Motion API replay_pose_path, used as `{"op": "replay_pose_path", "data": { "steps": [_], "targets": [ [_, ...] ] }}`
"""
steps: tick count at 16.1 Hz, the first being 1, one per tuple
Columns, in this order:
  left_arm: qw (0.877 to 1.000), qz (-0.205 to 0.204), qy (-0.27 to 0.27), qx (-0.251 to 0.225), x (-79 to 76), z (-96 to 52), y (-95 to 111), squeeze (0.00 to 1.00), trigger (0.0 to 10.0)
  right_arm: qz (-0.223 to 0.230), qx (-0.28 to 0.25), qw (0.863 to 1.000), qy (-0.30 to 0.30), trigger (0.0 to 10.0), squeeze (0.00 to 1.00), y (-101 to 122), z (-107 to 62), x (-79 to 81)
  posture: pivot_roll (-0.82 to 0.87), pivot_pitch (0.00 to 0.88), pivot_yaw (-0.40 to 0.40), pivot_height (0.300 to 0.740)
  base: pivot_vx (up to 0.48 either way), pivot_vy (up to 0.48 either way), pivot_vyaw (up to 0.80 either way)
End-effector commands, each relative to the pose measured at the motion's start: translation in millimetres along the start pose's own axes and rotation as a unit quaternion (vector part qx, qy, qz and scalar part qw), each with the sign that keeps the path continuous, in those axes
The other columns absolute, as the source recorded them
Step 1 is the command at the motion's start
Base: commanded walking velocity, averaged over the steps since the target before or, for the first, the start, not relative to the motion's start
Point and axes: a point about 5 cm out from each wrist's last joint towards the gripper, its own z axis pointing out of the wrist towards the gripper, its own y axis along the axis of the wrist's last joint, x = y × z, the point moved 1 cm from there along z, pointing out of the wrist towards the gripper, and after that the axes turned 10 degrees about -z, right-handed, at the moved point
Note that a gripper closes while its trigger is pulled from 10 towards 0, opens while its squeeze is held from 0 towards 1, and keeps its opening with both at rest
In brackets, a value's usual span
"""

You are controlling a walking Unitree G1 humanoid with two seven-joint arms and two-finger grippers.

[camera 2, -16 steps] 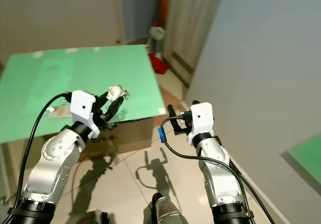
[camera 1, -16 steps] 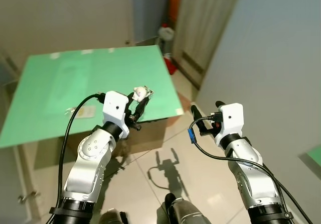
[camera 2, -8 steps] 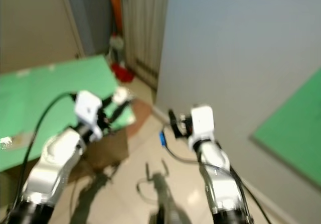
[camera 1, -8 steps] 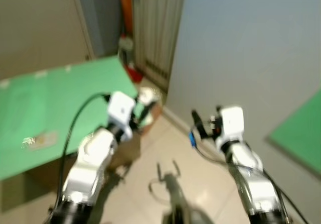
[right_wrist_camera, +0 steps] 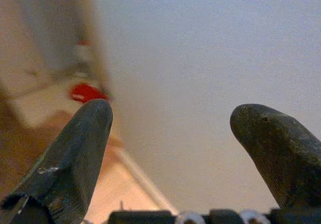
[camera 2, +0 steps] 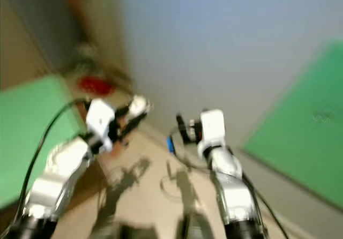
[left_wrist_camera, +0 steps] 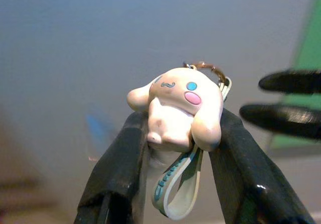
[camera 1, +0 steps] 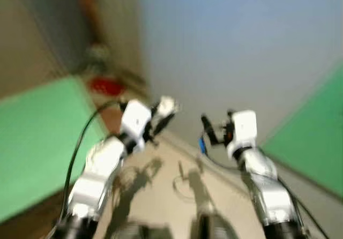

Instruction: Hang keys on a hook

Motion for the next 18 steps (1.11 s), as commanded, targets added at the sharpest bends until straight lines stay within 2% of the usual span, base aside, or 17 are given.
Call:
{"op": "replay_pose_path", "data": {
  "steps": [1, 2, 7, 15, 18],
  "targets": [
    [1.000, -0.003, -0.024, -0.002, -9.0, 1.0, 0.3, 0.00, 0.0, 0.006, 0.002, 1.000, -0.007, 10.0, 0.00, -2.4, -2.4, -3.5, -0.08, 0.109, -0.028, 0.740, 0.000, -0.480, -0.78],
    [1.000, -0.008, -0.027, -0.003, -9.8, 0.6, 1.2, 0.00, 0.0, 0.007, 0.003, 1.000, -0.007, 10.0, 0.00, -2.6, -2.4, -3.6, -0.08, 0.109, -0.028, 0.740, 0.000, -0.480, -0.77],
    [1.000, -0.010, -0.024, -0.005, -8.6, 0.3, 2.5, 0.00, 0.0, -0.007, 0.000, 1.000, -0.006, 10.0, 0.00, -2.0, -2.7, -3.3, -0.08, 0.105, -0.029, 0.740, 0.000, 0.000, -0.73],
    [1.000, -0.005, -0.026, 0.000, -9.6, 1.0, 6.6, 0.00, 0.0, -0.018, 0.005, 1.000, -0.005, 10.0, 0.00, -4.2, -4.6, -1.4, -0.08, 0.110, -0.027, 0.740, 0.000, 0.000, 0.00],
    [0.999, 0.031, -0.021, 0.006, -1.9, 3.9, 11.8, 0.00, 0.0, -0.016, 0.007, 1.000, -0.005, 10.0, 0.00, -5.8, -6.7, 1.6, -0.09, 0.123, -0.020, 0.740, 0.000, 0.000, 0.00]
  ]
}}
